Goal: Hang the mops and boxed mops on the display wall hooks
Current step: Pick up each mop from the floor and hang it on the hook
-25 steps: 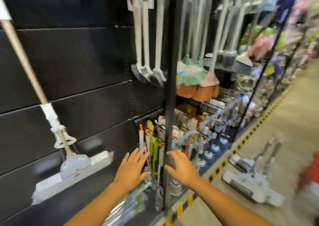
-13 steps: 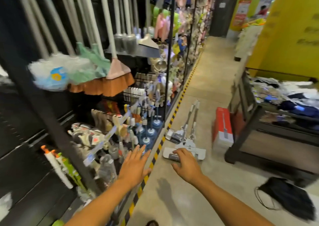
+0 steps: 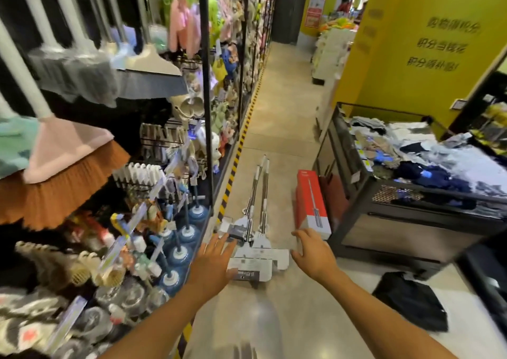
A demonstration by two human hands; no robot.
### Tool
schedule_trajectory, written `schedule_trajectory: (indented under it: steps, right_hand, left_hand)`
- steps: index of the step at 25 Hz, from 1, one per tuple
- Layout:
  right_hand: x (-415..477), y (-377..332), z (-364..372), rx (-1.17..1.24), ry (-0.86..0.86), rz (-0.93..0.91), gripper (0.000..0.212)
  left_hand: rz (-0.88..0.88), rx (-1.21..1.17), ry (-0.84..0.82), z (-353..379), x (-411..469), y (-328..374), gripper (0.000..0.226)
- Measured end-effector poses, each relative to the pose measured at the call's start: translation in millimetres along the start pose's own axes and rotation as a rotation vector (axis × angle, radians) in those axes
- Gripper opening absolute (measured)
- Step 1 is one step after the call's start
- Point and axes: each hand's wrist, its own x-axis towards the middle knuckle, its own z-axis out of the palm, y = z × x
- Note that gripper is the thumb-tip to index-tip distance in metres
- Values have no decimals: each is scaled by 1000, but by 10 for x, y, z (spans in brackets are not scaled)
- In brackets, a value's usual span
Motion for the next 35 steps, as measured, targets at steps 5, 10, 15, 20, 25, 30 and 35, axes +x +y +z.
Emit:
schedule_trajectory:
  steps: [5,10,15,20,25,30,35]
  right_hand:
    - [876,245,96,36,0,41,52]
    - [1969,645,427,98,-57,-1,53]
    - [3211,1126,910,192,-143,-6,49]
    - [4077,1490,1700,248,-238,46,47]
    - [4645,1912,2937,311,-257,92,47]
    - [5228,2330,4573,330,-254,68,47]
    - [5669,2665,5740,307,-247,-1,50]
  left_hand:
    - [16,-66,23,-70,919,-43,83]
    - [-6,-104,-19,62,1995,-158,80]
    - [-32,-189,-67,290,3157,-194,70]
    - [-101,-248,-34,901,4125,-400,61]
    - [-181,-352,-168,2180,4940,-820,61]
    - [-211,-427,-234,4075,5818,-1250,57]
    - [-370,-627,-259,5617,6505,-1501,49]
